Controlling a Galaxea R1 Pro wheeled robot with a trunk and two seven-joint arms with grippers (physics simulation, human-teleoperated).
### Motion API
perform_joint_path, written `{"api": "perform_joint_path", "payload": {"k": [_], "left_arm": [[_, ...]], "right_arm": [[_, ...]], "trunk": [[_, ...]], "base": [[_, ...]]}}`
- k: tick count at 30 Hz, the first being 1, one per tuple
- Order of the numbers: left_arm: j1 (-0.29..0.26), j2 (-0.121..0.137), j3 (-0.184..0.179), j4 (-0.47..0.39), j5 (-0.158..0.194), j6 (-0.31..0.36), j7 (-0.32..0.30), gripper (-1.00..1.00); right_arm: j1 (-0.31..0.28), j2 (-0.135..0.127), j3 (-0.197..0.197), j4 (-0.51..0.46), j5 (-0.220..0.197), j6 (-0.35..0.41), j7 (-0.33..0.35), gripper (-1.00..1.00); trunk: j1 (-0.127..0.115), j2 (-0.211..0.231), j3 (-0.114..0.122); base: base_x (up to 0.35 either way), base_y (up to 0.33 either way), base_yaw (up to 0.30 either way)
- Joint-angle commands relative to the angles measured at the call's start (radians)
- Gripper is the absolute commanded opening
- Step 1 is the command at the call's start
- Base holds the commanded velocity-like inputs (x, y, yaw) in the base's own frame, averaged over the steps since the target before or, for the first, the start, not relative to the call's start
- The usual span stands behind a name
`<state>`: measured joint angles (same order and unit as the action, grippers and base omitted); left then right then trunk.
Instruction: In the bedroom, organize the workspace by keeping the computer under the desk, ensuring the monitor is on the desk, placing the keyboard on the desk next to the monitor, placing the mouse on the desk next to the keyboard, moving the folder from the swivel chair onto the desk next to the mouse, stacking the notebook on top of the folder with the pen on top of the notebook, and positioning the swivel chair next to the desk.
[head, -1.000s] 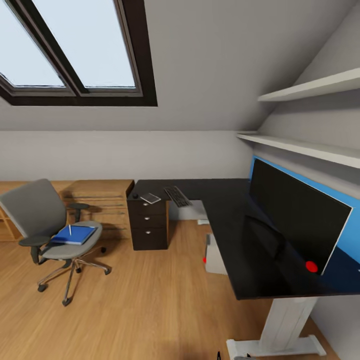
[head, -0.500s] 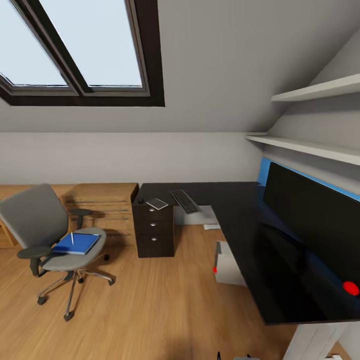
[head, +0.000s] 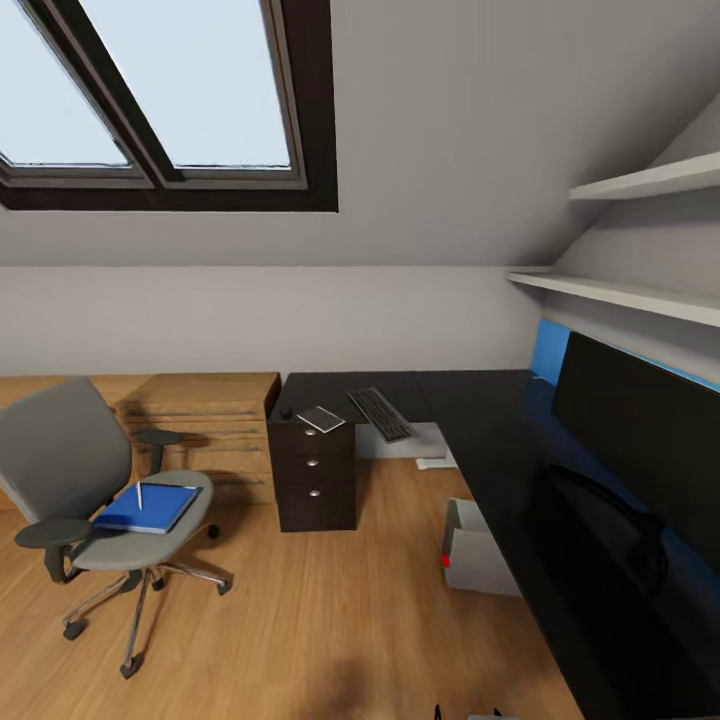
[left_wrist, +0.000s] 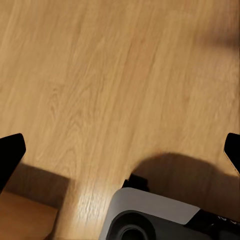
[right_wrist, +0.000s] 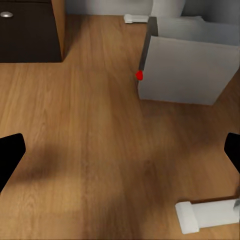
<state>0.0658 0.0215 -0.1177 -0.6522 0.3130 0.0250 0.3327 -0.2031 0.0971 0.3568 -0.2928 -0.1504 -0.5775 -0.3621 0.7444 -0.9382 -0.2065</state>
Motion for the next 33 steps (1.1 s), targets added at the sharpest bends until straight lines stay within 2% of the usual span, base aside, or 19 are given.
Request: {"api": "perform_joint_path", "payload": {"k": [1,15,22,33], "left_arm": [[0.000,0.002,-0.008,-0.003,0.009,0.003,0.009,1.00],[0.000,0.002,-0.010,-0.003,0.008,0.001,0.009,1.00],[0.000,0.001,-0.011,-0.003,0.008,-0.055,0.009,1.00],[0.000,0.002,-0.011,-0.003,0.009,-0.063,0.009,1.00]], "right_arm": [[-0.001,0.000,0.009,0.000,-0.010,-0.004,-0.005,1.00],[-0.001,0.006,0.011,0.000,-0.006,-0.005,-0.005,1.00],[-0.001,0.006,0.011,0.000,-0.006,-0.005,-0.005,1.00],[-0.001,0.006,0.011,0.000,-0.006,-0.005,-0.005,1.00]], "trunk": [[0.001,-0.001,-0.001],[0.001,-0.001,-0.002],[0.001,-0.001,-0.002],[0.001,-0.001,-0.002]], "base": [[0.327,0.008,0.000],[0.332,0.001,0.000],[0.333,0.000,0.000],[0.333,0.068,0.000]]}}
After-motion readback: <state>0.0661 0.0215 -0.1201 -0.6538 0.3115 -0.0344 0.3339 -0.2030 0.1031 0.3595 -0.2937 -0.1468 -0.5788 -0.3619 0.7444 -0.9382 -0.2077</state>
